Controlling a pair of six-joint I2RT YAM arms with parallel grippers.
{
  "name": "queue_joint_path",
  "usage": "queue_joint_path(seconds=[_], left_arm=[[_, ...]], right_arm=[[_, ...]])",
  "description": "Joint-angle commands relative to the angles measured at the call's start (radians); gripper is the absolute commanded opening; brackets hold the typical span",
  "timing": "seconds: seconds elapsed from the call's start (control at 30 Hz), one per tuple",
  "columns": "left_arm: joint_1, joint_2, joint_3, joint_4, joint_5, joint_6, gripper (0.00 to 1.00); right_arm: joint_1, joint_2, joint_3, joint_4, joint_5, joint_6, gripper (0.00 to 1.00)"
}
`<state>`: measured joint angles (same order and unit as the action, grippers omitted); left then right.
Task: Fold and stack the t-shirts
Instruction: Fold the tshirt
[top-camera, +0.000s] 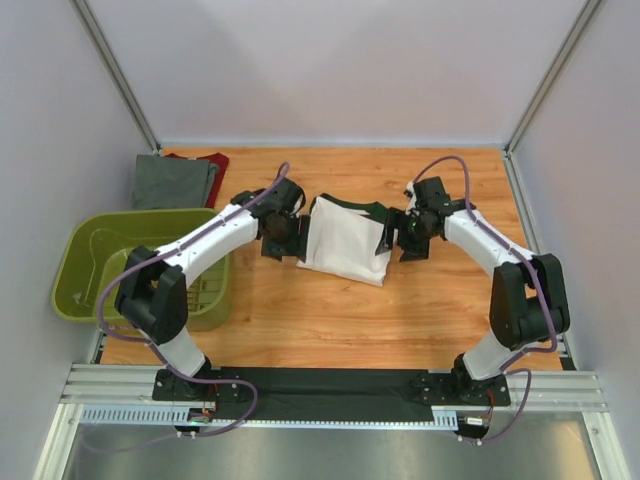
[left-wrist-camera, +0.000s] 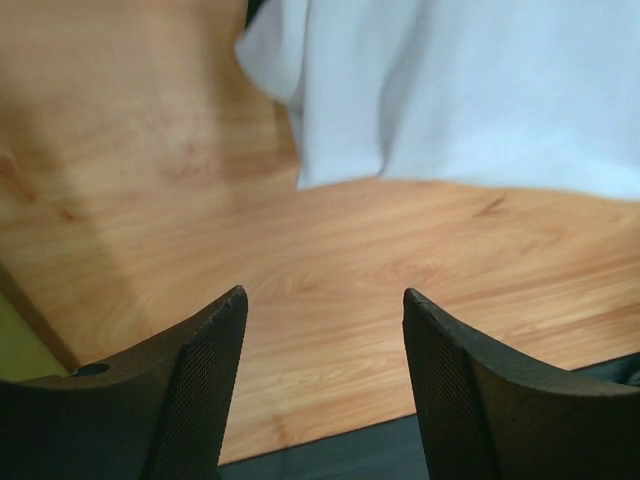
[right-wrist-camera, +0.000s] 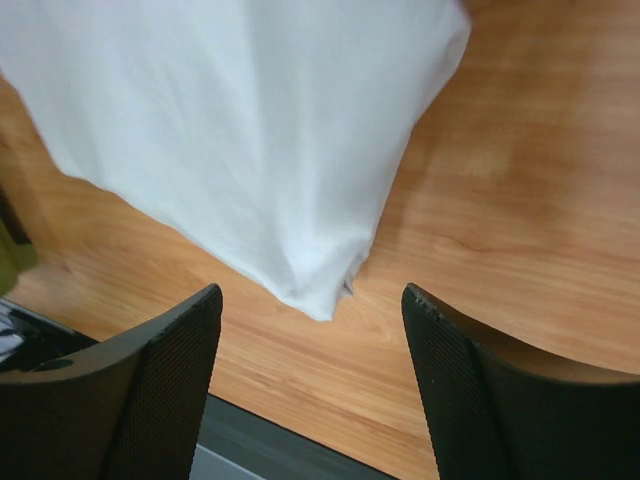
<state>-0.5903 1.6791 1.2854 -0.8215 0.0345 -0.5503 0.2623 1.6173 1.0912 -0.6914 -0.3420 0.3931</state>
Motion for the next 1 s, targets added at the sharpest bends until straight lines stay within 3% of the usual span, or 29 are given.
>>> queue_joint_path(seconds=[0.0,0.07,0.17,0.37,0.53,0.7,0.97], left_arm=[[0.026,-0.064,0.159,-0.015,-0.03,0.104,0.71],[0.056,-0.013,0.243,0.01,-0.022,0.122,0.79],[0.113,0.103,0.371,0.039,0.007,0.125,0.82],[0.164,0.292,0.595,0.107,0.087,0.161,0.83],[0.162,0.349,0.563,0.26,0.176,0.181,0.83],[0.162,0.427,0.592,0.248,0.212,0.159,0.82],[0.164,0.479,0.608,0.243,0.231,0.182,0.82]], right_arm=[[-0.052,-0.06,0.149,-0.031,0.057,0.036,0.75],[-0.092,-0.048,0.174,0.012,0.067,0.107,0.77],[-0.119,-0.002,0.191,0.073,0.112,0.199,0.81],[-0.12,0.104,0.242,0.105,0.094,0.265,0.66],[-0.118,0.174,0.271,0.122,0.072,0.202,0.62],[-0.118,0.237,0.335,0.07,0.069,0.164,0.62],[-0.118,0.3,0.334,0.069,0.041,0.165,0.53]])
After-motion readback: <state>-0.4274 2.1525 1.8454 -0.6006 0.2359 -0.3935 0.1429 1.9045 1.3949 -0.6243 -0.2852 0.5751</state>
